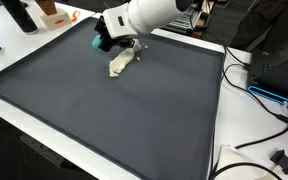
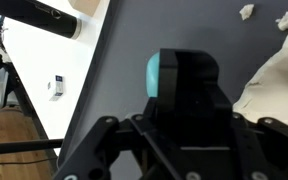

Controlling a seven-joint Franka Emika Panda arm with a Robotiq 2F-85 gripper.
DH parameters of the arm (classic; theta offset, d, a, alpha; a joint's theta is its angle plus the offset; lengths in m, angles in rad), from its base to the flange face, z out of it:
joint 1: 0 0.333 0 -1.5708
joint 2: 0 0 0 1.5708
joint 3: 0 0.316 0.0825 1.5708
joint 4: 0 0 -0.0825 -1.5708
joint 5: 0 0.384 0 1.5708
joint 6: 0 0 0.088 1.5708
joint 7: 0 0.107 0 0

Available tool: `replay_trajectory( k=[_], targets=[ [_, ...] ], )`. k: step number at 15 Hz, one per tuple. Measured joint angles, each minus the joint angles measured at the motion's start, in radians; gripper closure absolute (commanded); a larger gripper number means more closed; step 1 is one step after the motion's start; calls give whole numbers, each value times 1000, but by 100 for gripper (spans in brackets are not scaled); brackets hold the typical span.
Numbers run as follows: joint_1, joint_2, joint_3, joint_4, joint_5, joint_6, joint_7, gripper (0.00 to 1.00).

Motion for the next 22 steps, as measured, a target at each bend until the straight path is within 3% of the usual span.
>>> replay_trajectory(
  k=[10, 22],
  targets=[
    [-6, -107, 42, -143, -1, 46, -154, 75],
    [-55, -342, 61, -361, 1, 315, -322, 75]
  ],
)
